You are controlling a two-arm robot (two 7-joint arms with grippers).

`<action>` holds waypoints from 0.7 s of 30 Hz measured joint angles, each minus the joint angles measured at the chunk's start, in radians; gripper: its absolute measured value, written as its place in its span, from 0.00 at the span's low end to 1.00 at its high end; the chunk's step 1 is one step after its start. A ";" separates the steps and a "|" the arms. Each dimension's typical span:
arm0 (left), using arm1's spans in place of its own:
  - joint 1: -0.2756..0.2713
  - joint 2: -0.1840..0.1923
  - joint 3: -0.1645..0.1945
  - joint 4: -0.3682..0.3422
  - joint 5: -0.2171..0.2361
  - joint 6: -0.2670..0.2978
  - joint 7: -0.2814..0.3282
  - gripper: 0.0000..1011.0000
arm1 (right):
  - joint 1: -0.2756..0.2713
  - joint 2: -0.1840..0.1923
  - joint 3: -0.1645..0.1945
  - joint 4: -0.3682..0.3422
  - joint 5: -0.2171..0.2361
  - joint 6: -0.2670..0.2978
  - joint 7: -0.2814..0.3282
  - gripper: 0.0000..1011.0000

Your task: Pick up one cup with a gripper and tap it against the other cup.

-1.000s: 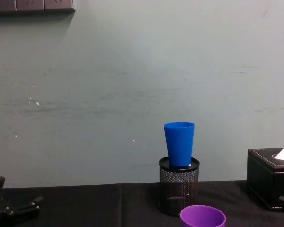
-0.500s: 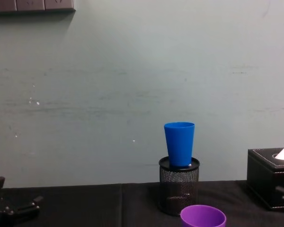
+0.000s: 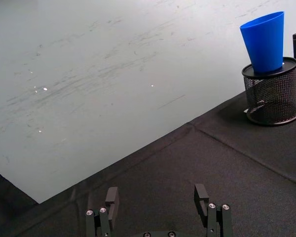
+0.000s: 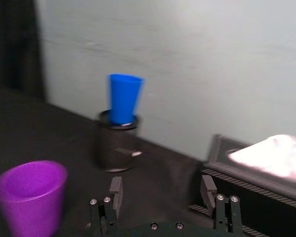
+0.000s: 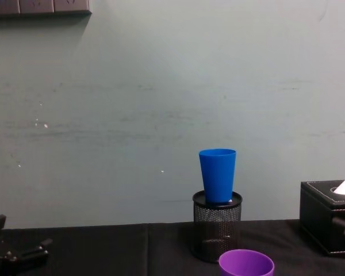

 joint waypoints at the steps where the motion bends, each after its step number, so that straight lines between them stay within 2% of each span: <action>1: 0.000 0.000 0.000 0.000 0.000 0.000 0.000 0.99 | 0.000 0.000 0.000 0.000 0.000 0.000 0.000 0.99; 4: 0.000 0.000 0.000 0.000 0.000 0.000 0.000 0.99 | -0.030 0.013 -0.012 -0.007 0.054 -0.010 0.106 0.99; 9: 0.000 0.000 0.000 0.000 0.000 0.000 0.000 0.99 | -0.039 -0.005 -0.049 0.013 0.078 -0.024 0.209 0.99; 10: 0.000 0.000 0.000 0.000 0.000 0.000 0.000 0.99 | -0.039 -0.005 -0.049 0.013 0.078 -0.024 0.209 0.99; 13: 0.000 0.000 0.000 0.000 0.000 0.000 0.000 0.99 | -0.019 -0.035 -0.078 0.043 0.070 -0.024 0.251 0.99; 21: 0.000 0.000 0.000 0.000 0.000 0.000 0.000 0.99 | 0.035 -0.096 -0.107 0.106 0.031 -0.013 0.283 0.99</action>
